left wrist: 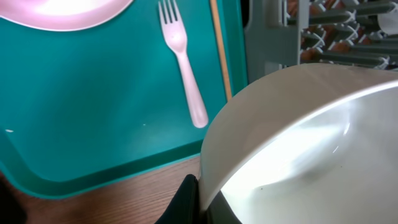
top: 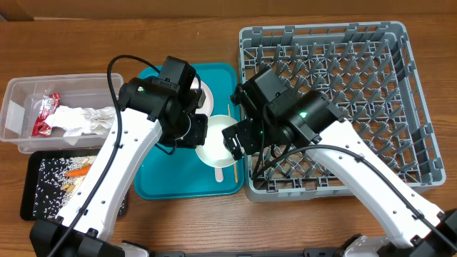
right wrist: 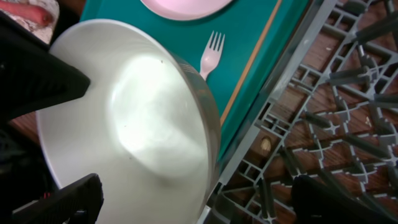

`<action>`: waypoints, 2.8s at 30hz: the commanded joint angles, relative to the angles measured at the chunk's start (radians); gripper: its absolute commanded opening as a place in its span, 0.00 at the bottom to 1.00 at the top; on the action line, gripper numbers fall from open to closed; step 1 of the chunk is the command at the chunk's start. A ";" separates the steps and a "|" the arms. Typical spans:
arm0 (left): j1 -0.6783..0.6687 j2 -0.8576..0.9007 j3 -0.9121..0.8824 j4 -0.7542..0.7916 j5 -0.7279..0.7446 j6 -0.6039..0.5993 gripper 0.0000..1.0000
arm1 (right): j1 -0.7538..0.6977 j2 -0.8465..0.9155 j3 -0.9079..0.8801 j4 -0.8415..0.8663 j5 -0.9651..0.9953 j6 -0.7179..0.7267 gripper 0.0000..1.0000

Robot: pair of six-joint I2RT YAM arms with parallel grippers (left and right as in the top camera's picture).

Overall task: Sort waste into correct bins and load items into the dishwasher
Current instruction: 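Lift the white bowl with the left gripper toward the right gripper, then close the right gripper on the white bowl rim, open the left gripper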

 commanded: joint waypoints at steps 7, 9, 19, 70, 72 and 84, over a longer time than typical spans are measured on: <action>-0.002 0.001 0.014 -0.011 0.042 0.028 0.04 | 0.004 -0.006 -0.042 0.052 0.014 0.009 0.48; -0.002 0.001 0.014 -0.011 0.042 0.028 0.04 | 0.004 -0.006 -0.042 0.052 0.010 0.009 0.40; -0.002 0.001 0.014 -0.006 0.069 0.039 0.04 | 0.004 -0.006 -0.042 0.053 0.003 0.008 0.17; 0.122 0.001 0.364 -0.061 0.152 0.080 1.00 | -0.010 -0.005 -0.042 0.424 1.004 0.024 0.04; 0.122 0.001 0.364 -0.066 0.019 0.080 1.00 | -0.041 -0.001 -0.042 0.490 1.096 0.024 0.04; 0.121 0.002 0.364 -0.063 -0.340 0.080 1.00 | -0.352 0.191 -0.042 0.887 1.219 -0.140 0.04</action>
